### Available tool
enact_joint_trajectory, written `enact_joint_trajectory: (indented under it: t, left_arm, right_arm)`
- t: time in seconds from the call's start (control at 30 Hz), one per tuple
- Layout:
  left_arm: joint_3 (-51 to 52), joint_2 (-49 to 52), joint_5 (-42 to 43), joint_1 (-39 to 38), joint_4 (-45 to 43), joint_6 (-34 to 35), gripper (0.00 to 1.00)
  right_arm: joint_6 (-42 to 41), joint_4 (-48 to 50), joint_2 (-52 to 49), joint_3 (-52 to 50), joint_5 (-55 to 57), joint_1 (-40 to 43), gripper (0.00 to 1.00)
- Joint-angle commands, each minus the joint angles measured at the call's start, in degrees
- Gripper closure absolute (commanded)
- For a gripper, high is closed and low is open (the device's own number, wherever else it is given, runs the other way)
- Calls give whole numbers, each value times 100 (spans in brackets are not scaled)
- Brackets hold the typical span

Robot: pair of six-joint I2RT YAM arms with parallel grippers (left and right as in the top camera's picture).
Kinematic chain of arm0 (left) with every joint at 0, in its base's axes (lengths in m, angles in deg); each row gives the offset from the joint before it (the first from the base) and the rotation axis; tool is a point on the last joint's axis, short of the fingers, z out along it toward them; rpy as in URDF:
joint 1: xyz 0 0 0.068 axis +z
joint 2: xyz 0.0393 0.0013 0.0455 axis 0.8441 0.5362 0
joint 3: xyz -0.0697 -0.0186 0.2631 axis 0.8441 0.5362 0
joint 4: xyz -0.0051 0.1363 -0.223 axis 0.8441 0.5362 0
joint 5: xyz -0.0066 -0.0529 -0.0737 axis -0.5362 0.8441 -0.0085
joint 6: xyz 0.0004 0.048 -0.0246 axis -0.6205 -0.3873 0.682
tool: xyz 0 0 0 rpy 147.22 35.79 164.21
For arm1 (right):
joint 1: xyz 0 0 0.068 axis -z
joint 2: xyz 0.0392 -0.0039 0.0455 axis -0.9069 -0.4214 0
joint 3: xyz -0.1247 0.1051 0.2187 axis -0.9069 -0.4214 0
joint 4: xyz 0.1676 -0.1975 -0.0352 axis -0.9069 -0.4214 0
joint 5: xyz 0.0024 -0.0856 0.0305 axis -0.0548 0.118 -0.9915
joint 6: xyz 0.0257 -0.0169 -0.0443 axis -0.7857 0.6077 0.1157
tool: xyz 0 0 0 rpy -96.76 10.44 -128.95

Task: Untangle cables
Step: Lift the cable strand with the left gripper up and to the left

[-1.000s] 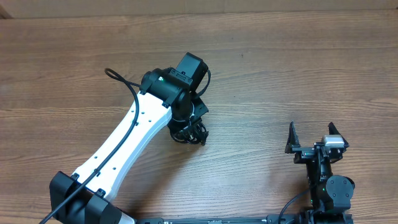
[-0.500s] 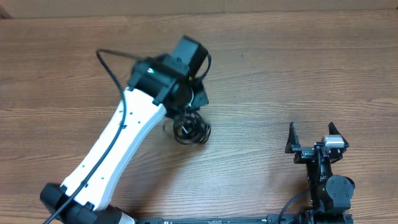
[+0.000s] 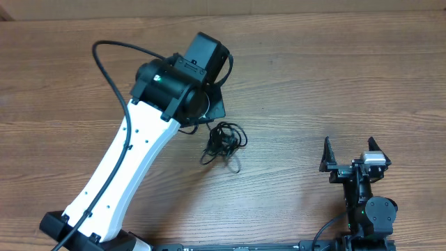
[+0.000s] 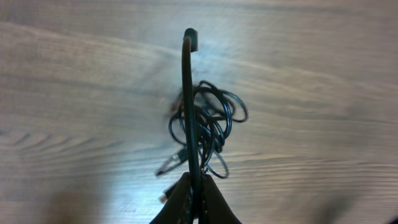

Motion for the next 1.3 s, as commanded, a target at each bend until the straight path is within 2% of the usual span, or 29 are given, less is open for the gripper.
enact_joint_trajectory:
  t: [0.0, 0.23, 0.4, 0.6, 0.77, 0.87, 1.0, 1.27]
  left_arm:
    - [-24, -26, -160, 33, -22, 57, 96]
    - [-1266, -35, -179, 72, 87, -358, 96]
    - [-1982, -35, -505, 70, 208, -369, 96]
    - [-1609, 20, -1038, 70, 638, 33, 96]
    - [-675, 76, -833, 70, 577, 151, 96]
    - [-505, 76, -734, 74, 588, 144, 96]
    - [-868, 15, -715, 74, 608, -83, 96]
    - [-2380, -33, -715, 72, 984, -155, 96]
  right_arm:
    - [17, 39, 52, -57, 35, -28, 0]
    - [20, 39, 52, -57, 35, -28, 0]
    - [17, 39, 52, -57, 33, -28, 0]
    - [20, 39, 52, -57, 33, -28, 0]
    - [20, 39, 52, -57, 33, -28, 0]
    - [17, 39, 52, -57, 33, -28, 0]
    - [20, 39, 52, -57, 33, -28, 0]
    - [20, 39, 52, -57, 33, -28, 0]
